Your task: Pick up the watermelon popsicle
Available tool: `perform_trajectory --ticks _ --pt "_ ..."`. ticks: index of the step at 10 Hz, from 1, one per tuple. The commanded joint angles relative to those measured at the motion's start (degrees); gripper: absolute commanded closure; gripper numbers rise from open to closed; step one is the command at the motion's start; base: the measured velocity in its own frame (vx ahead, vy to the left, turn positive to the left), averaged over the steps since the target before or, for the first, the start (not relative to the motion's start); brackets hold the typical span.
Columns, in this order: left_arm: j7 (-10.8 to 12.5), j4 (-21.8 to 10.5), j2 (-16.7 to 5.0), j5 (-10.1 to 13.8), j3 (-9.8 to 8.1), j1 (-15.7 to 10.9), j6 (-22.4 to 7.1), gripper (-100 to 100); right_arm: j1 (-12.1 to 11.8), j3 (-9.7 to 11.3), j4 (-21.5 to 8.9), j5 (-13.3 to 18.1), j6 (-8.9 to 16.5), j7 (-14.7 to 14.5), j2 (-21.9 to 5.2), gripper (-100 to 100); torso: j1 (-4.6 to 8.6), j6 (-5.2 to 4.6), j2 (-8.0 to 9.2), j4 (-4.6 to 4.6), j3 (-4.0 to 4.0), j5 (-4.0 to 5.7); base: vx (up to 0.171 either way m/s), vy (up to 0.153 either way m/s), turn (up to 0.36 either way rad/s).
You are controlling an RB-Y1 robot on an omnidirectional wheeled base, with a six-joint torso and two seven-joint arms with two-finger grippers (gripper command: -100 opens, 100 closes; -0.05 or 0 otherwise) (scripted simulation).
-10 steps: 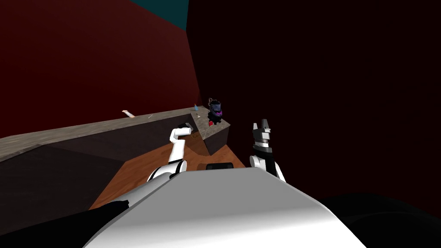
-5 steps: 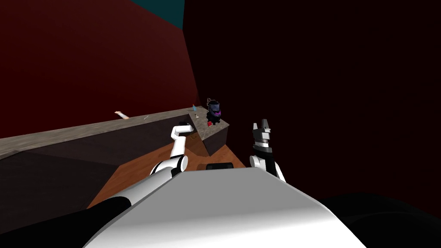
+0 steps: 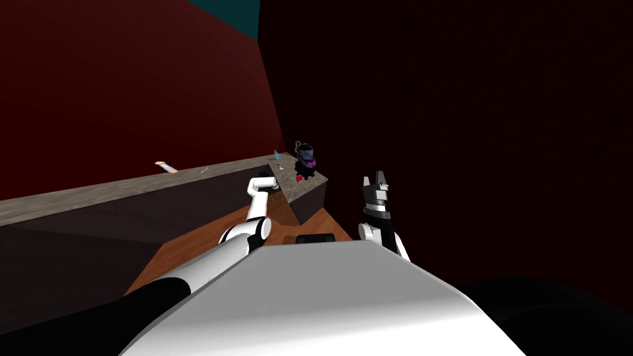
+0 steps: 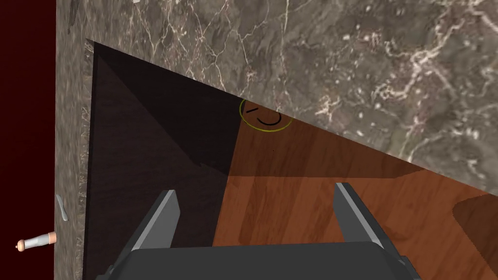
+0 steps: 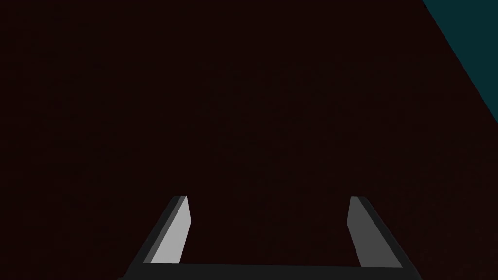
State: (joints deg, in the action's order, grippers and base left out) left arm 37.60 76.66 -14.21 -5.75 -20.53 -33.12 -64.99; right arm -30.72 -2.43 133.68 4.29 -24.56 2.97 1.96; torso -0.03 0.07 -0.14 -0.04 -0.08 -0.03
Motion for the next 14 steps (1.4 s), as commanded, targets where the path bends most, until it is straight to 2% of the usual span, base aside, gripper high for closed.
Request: perform_trajectory --ticks 1,2,3,4,5,6,8,9,10,11,12,13,14 --pt "2.19 -2.86 -0.37 -0.53 -0.79 -2.86 -2.86 -100 0.0 0.0 0.0 0.0 0.0 0.0 0.0 0 0.0 0.0 0.0 0.0 0.0 0.0 0.022 0.002 -0.119" --pt "2.19 -3.76 -0.37 -0.53 -0.79 -3.32 -4.34 -100 0.01 0.0 0.0 0.0 0.0 0.0 0.0 0 0.02 -0.05 -0.03 0.0 -0.01 0.01 0.029 0.007 -0.061" --pt "4.28 -5.45 -0.67 -1.06 -1.49 -5.38 -6.11 -100 0.0 0.0 0.0 0.0 0.0 0.0 0.0 0 0.0 -0.01 -0.04 -0.01 -0.02 0.0 0.044 -0.009 -0.098" --pt "4.28 -7.05 -0.67 -1.06 -1.49 -6.35 -7.8 -100 0.0 0.0 0.0 0.0 0.0 0.0 0.0 0 0.06 -0.04 -0.1 -0.01 -0.05 0.02 0.044 -0.003 -0.058" --pt "4.28 -7.19 -0.67 -1.06 -1.49 -6.35 -8.56 -100 0.0 0.0 0.0 0.0 0.0 0.0 0.0 0 0.04 -0.01 -0.11 -0.02 -0.06 0.01 0.021 0.004 0.006" --pt "6.31 -9.67 -1.0 -1.57 -2.16 -8.89 -10.59 -100 0.0 0.0 0.0 0.0 0.0 0.0 0.0 0 0.01 0.0 -0.04 -0.02 -0.03 0.0 0.036 0.001 -0.089" --pt "6.31 -10.59 -1.0 -1.57 -2.16 -9.3 -12.36 -100 0.0 0.0 0.0 0.0 0.0 0.0 0.0 0 0.03 -0.01 -0.09 -0.02 -0.05 0.01 0.031 0.001 -0.033" --pt "8.25 -13.4 -1.33 -2.07 -2.79 -12.05 -14.62 -100 0.0 0.0 0.0 0.0 0.0 0.0 0.0 0 0.02 0.01 -0.03 -0.01 -0.02 0.0 0.047 0.0 -0.1" --pt "8.25 -13.93 -1.33 -2.07 -2.79 -12.16 -16.0 -100 0.0 0.0 0.0 0.0 0.0 0.0 0.0 0 0.04 -0.03 -0.1 -0.01 -0.05 0.01 0.049 0.0 -0.059" --pt "10.11 -16.47 -1.69 -2.55 -3.39 -14.74 -17.53 -100 0.0 0.0 0.0 0.0 0.0 0.0 0.0 0 0.04 0.0 -0.11 -0.03 -0.07 0.01 0.063 -0.006 -0.093" --pt "10.11 -17.18 -1.69 -2.55 -3.39 -14.89 -19.13 -100 0.0 0.0 0.0 0.0 0.0 0.0 0.0 0 0.07 -0.03 -0.17 -0.03 -0.09 0.02 0.06 -0.004 -0.045" --pt "10.11 -17.18 -1.69 -2.55 -3.39 -14.89 -19.46 -100 -0.01 0.0 0.0 0.0 0.0 0.0 0.0 0 0.06 0.01 -0.16 -0.04 -0.1 0.01 0.025 -0.002 0.01" --pt "11.87 -19.81 -2.04 -3.01 -3.94 -17.5 -21.72 -100 0.0 0.0 0.0 0.0 0.0 0.0 0.0 0 0.04 0.01 -0.06 -0.02 -0.04 0.0 0.039 -0.003 -0.097"
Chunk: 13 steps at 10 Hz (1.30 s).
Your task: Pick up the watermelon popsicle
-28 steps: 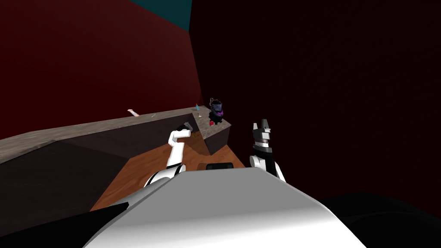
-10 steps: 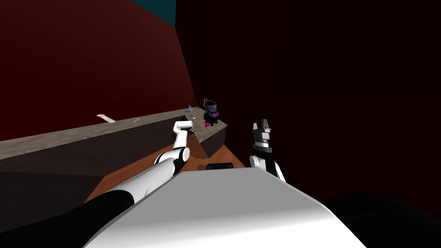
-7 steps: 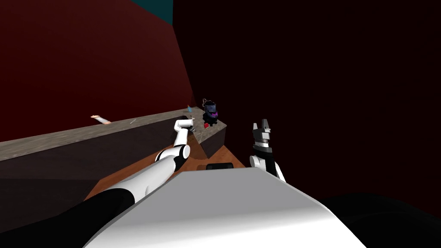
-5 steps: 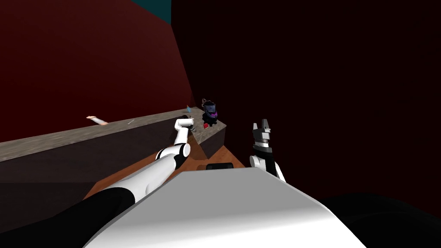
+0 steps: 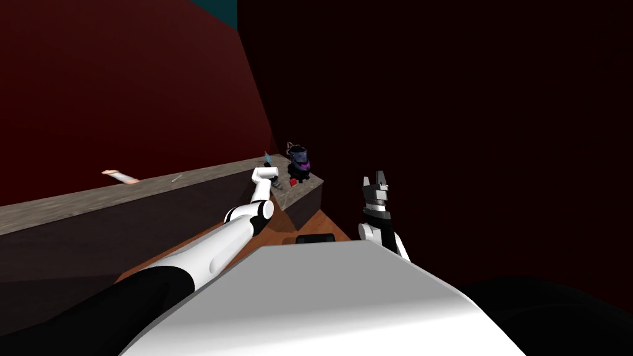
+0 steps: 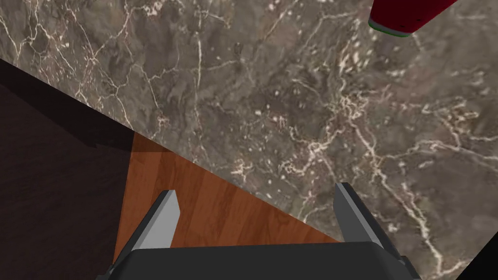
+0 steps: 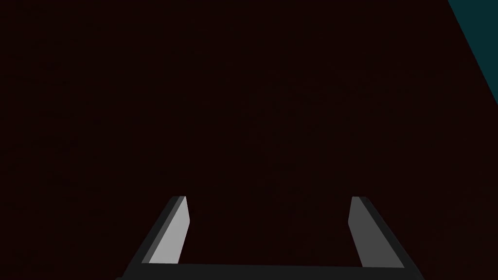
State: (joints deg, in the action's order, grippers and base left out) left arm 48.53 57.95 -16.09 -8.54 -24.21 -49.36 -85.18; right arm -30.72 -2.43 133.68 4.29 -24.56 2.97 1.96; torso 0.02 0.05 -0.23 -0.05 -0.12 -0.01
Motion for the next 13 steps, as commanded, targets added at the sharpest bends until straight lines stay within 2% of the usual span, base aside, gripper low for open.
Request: perform_trajectory --ticks 1,2,3,4,5,6,7,8,9,10,11,12,13 --pt "0.94 -1.61 -0.16 -0.21 -0.25 -1.26 -2.55 -100 0.0 0.0 0.0 0.0 0.0 0.0 0.0 0 0.0 0.0 0.0 0.0 0.0 0.0 0.048 0.0 -0.056" --pt "2.59 -3.57 -0.51 -0.64 -0.76 -3.56 -4.47 -100 0.0 0.0 0.0 0.0 0.0 0.0 0.0 0 -0.01 0.03 -0.01 -0.01 -0.01 -0.01 0.073 0.007 -0.072" --pt "2.59 -4.61 -0.51 -0.64 -0.76 -3.71 -5.61 -100 -0.01 0.0 0.0 0.0 0.0 0.0 0.0 0 -0.03 0.01 -0.09 -0.02 -0.05 0.0 0.068 0.0 -0.046" --pt "4.12 -6.67 -0.82 -1.04 -1.23 -5.99 -7.59 -100 -0.01 0.0 0.0 0.0 0.0 0.0 0.0 0 -0.01 0.03 -0.09 -0.04 -0.06 -0.01 0.084 -0.018 -0.076" --pt "4.12 -7.44 -0.82 -1.04 -1.23 -5.99 -8.45 -100 -0.01 0.0 0.0 0.0 0.0 0.0 0.0 0 0.05 0.01 -0.16 -0.04 -0.09 0.01 0.064 -0.011 -0.038" --pt "5.52 -9.33 -1.09 -1.41 -1.65 -8.09 -10.6 -100 -0.01 0.0 0.0 0.0 0.0 0.0 0.0 0 0.04 0.04 -0.1 -0.04 -0.07 0.0 0.064 -0.009 -0.069" --pt "5.52 -10.08 -1.09 -1.41 -1.65 -8.09 -11.05 -100 -0.01 0.0 0.0 0.0 0.0 0.0 0.0 0 0.04 0.02 -0.1 -0.03 -0.06 0.01 0.056 0.0 -0.037" --pt "6.78 -11.71 -1.32 -1.74 -2.02 -9.98 -13.39 -100 -0.01 0.0 0.0 0.0 0.0 0.0 0.0 0 0.0 0.04 -0.06 -0.03 -0.05 -0.01 0.064 0.002 -0.061" --pt "6.78 -12.49 -1.32 -1.74 -2.02 -9.98 -13.39 -100 -0.01 0.0 0.0 0.0 0.0 0.0 0.0 0 0.0 0.03 -0.08 -0.03 -0.05 0.0 0.054 -0.004 -0.035" --pt "7.89 -14.12 -1.49 -2.03 -2.34 -11.65 -15.46 -100 -0.01 0.0 0.0 0.0 0.0 0.0 0.0 0 0.0 0.04 -0.05 -0.03 -0.04 -0.01 0.064 -0.005 -0.061" --pt "7.89 -14.64 -1.49 -2.03 -2.34 -11.65 -15.46 -100 -0.01 0.0 0.0 0.0 0.0 0.0 0.0 0 0.02 0.03 -0.07 -0.03 -0.05 0.0 0.052 -0.002 -0.025" --pt "8.84 -16.32 -1.61 -2.28 -2.61 -13.08 -17.23 -100 -0.01 0.0 0.0 0.0 0.0 0.0 0.0 0 0.0 0.05 -0.03 -0.03 -0.03 -0.01 0.044 -0.012 -0.039" --pt "8.84 -16.5 -1.61 -2.28 -2.61 -13.08 -17.23 -100 0.0 0.0 0.0 0.0 0.0 0.0 0.0 0 0.04 0.03 -0.01 -0.02 -0.02 0.0 0.041 -0.009 -0.023"
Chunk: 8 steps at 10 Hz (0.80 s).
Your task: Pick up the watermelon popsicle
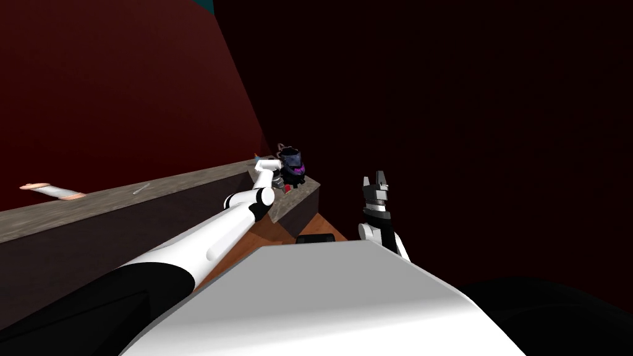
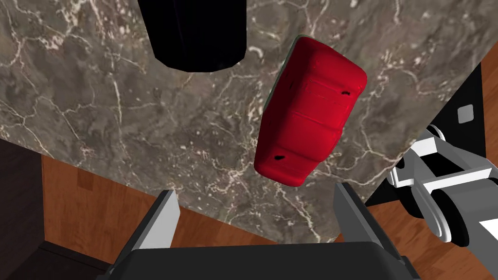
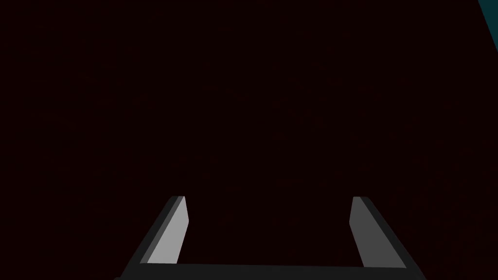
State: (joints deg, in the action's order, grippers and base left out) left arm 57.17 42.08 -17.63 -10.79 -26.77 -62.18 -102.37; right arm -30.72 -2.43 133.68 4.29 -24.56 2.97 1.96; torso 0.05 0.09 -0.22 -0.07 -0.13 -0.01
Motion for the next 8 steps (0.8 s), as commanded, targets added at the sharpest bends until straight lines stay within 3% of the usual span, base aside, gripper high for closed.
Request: perform_trajectory --ticks 1,3,4,5,6,8 --pt "0.97 -2.18 -0.14 -0.23 -0.27 -1.43 -1.5 -100 0.0 0.0 0.0 0.0 0.0 0.0 0.0 0 0.0 0.0 0.0 0.0 0.0 0.0 0.049 -0.008 -0.041" --pt "1.95 -4.18 -0.21 -0.49 -0.55 -2.91 -3.38 -100 0.0 0.0 0.0 0.0 0.0 0.0 0.0 0 -0.01 -0.01 -0.06 -0.01 -0.03 0.0 0.068 -0.001 -0.042" --pt "1.71 -3.98 -0.2 -0.41 -0.46 -2.64 -2.47 -100 0.0 0.0 0.0 0.0 0.0 0.0 0.0 0 -0.03 0.0 -0.09 -0.02 -0.05 -0.01 0.03 0.0 -0.006" --pt "1.83 -4.06 -0.18 -0.43 -0.47 -2.71 -2.69 0 0.0 0.0 0.0 0.0 0.0 0.0 0.0 0 -0.04 0.01 0.02 -0.01 0.0 -0.01 0.005 0.0 0.001" --pt "1.47 -4.46 -0.05 -0.18 -0.42 -1.62 -1.07 -100 0.0 0.0 0.0 0.0 0.0 0.0 0.0 0 -0.05 0.01 0.11 0.02 0.06 -0.02 0.006 -0.014 0.033" --pt "1.13 -4.86 0.07 0.06 -0.36 -0.53 0.53 -100 0.0 0.0 0.0 0.0 0.0 0.0 0.0 0 0.01 0.02 0.15 0.03 0.08 -0.01 0.006 -0.023 0.031"
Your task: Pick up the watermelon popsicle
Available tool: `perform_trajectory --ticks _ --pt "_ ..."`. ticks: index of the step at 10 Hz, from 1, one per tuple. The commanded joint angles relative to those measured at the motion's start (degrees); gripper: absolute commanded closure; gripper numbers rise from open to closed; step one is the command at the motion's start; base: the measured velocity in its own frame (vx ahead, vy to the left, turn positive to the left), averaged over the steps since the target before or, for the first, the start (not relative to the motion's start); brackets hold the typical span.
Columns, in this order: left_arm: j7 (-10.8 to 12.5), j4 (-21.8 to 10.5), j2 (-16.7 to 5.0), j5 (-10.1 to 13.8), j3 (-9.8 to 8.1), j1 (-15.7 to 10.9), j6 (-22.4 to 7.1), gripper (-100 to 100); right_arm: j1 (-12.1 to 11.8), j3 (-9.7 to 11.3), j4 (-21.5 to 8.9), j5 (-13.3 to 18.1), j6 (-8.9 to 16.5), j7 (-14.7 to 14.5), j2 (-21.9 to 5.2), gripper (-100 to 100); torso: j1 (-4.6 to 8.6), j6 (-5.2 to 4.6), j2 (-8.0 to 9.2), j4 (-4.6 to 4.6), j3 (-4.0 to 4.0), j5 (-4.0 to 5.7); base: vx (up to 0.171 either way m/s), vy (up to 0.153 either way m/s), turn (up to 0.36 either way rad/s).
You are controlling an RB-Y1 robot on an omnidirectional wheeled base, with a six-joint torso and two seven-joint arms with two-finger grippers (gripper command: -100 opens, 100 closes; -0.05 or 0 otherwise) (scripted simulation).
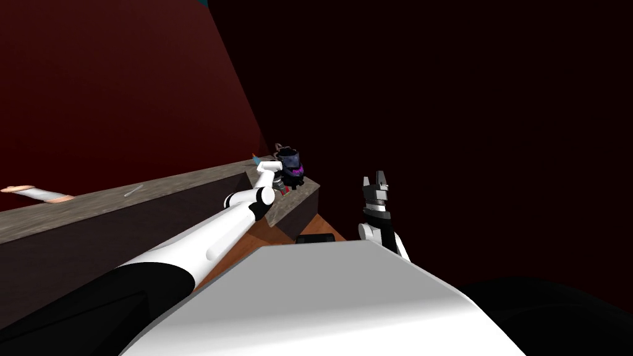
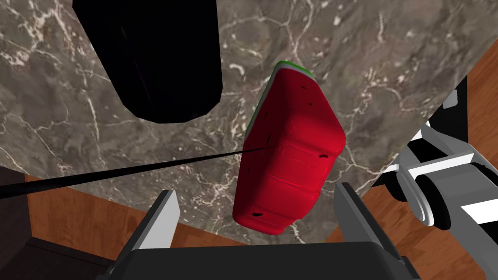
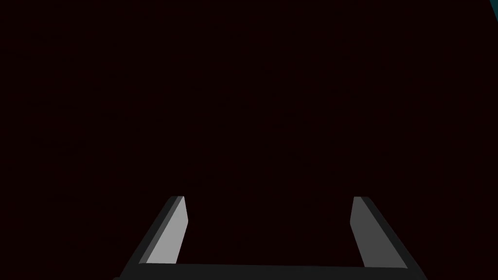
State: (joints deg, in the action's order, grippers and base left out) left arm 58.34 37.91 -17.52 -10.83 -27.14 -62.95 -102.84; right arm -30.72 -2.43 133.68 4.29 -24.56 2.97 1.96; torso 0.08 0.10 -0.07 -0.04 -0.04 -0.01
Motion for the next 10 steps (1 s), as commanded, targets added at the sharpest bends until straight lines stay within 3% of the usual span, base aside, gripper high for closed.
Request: perform_trajectory --ticks 1,2,6,7,8,9,10 --pt "0.0 0.0 0.0 0.0 0.0 0.0 0.0 -100 0.0 0.0 0.0 0.0 0.0 0.0 0.0 0 0.0 0.0 0.0 0.0 0.0 0.0 0.002 -0.011 0.007" --pt "0.0 -0.01 0.03 0.01 0.01 0.04 0.13 100 0.0 0.0 0.0 0.0 0.0 0.0 0.0 0 -0.03 0.0 0.01 0.01 0.01 0.0 0.0 0.0 0.0" --pt "-0.07 -0.06 0.17 0.07 0.0 0.03 0.0 100 0.0 0.0 0.0 0.0 0.0 0.0 0.0 0 -0.26 0.07 -0.17 -0.04 -0.1 -0.04 -0.001 -0.001 -0.003" --pt "-0.06 -0.07 0.17 0.07 0.0 0.04 0.0 0 0.0 0.0 0.0 0.0 0.0 0.0 0.0 0 -0.27 0.07 -0.18 -0.04 -0.11 -0.04 0.0 0.0 0.0" --pt "0.58 0.03 -0.27 -0.34 -0.1 -1.71 -1.88 100 0.0 0.0 0.0 0.0 0.0 0.0 0.0 0 -0.27 0.07 -0.18 -0.03 -0.11 -0.04 -0.006 0.02 -0.046" --pt "0.02 1.07 0.06 -0.14 -0.06 -0.45 -1.44 100 0.0 0.0 0.0 0.0 0.0 0.0 -0.01 0 -0.31 0.06 -0.16 0.03 -0.07 0.0 0.0 0.016 -0.018" --pt "0.05 1.28 0.02 -0.18 -0.06 -0.59 -1.88 0 0.0 0.0 0.0 0.0 0.0 0.0 0.0 0 -0.3 0.08 -0.15 -0.02 -0.09 -0.04 0.0 0.0 0.0"
